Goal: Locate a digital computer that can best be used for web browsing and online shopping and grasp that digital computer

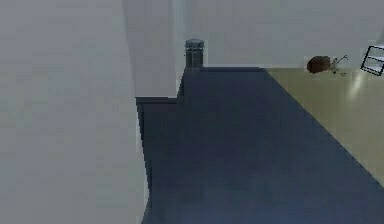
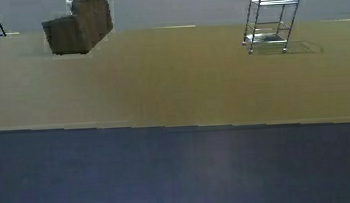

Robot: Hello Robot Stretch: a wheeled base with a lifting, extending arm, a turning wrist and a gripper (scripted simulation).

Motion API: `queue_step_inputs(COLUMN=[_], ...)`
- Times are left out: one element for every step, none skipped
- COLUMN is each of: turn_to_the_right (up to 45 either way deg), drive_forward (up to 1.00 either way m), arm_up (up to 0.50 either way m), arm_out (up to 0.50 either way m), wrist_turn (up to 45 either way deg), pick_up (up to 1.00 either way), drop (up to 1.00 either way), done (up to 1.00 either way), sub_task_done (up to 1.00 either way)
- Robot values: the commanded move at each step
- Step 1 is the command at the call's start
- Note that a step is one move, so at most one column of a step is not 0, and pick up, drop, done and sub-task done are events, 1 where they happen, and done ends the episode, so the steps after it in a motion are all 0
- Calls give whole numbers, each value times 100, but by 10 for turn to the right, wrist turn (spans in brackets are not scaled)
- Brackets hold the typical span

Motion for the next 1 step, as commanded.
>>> queue_step_inputs(turn_to_the_right=[0], drive_forward=[100], arm_up=[0], arm_out=[0], wrist_turn=[0], pick_up=[0], drop=[0], done=[0], sub_task_done=[0])
